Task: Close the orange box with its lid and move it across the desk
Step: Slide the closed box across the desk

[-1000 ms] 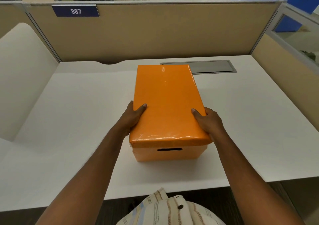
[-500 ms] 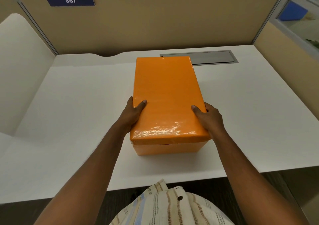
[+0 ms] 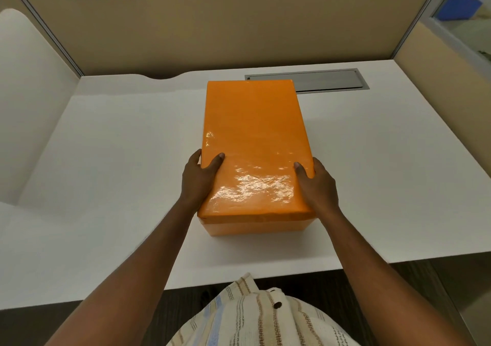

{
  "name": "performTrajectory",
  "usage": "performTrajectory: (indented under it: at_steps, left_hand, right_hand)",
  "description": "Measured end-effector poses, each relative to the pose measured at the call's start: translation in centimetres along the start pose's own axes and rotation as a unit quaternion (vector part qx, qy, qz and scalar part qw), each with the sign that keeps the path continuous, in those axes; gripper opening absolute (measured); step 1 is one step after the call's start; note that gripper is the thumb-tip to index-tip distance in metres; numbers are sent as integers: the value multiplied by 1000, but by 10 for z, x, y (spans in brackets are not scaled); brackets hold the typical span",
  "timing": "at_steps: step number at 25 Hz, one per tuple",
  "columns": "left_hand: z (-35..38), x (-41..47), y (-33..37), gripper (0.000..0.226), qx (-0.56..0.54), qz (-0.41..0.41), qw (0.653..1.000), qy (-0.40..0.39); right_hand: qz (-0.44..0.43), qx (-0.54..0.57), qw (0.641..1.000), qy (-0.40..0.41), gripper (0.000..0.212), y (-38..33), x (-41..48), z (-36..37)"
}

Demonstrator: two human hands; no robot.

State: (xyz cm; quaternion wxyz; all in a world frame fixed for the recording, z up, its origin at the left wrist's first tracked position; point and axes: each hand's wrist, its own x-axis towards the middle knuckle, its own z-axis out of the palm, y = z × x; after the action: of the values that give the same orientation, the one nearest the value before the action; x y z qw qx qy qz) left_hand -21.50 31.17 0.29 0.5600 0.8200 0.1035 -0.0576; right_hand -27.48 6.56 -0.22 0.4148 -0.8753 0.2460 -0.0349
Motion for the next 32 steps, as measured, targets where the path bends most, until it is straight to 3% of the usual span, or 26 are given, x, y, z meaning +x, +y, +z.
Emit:
performTrajectory:
  at_steps: [5,10,13,17,21,32]
  left_hand:
    - [0,3,-5,57,-1,26,999,-22]
    - [-3,10,-2,90,6,-2,999,-41]
    - [-5,18,3,88,3,-4,999,-46]
    - [-9,36,20,74,28,28,998,-50]
    - [-8,44,20,67,41,56,992,-103]
    - [-2,54,10,64,12,52,995,-82]
  right_hand:
    - [24,25,996,-76,62,6,11,1]
    - [45,-1,987,-156,84,1,32,-12]
    - [-41,-62,990,-122,88,-12,52,-16]
    - [-97,-117,983,-100,74,-33,73,-2]
    - [-110,-150,978,-91,71,-32,75,9]
    - [-96,-177,978,-46,71,-27,77,17]
